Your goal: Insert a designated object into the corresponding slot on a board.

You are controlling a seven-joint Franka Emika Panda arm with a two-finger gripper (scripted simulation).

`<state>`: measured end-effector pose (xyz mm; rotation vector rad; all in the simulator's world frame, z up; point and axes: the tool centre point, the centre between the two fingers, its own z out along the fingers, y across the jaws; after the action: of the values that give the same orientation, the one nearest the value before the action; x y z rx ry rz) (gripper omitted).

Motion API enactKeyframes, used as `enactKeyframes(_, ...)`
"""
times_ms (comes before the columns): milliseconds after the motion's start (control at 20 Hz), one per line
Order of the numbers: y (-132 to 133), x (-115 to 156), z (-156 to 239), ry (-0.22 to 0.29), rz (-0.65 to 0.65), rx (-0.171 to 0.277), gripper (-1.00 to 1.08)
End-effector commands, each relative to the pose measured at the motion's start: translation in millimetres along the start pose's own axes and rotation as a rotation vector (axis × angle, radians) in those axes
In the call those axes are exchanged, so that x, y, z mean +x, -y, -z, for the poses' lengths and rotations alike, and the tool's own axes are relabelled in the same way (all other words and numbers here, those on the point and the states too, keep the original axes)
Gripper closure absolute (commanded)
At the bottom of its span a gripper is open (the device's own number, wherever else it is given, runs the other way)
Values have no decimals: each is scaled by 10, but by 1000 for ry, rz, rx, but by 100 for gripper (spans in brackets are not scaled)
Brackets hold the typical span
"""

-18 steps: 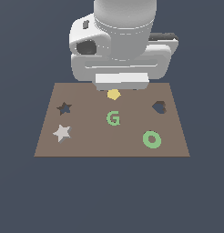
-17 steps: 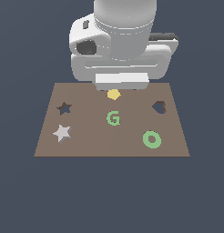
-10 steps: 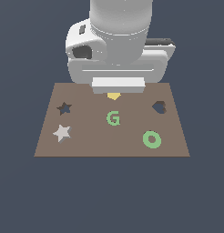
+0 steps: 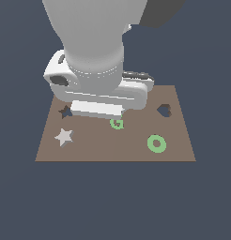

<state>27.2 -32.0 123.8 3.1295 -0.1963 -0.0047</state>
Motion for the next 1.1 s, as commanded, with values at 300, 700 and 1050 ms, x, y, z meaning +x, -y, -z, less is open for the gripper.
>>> enactKeyframes(300,-626,427,-420,-1,-203,2,-92)
enactKeyframes(700,-1045,624,-668,-2,-328,5,-92)
enactKeyframes(1050,-1182,675,-743,-2,-368,6,-92)
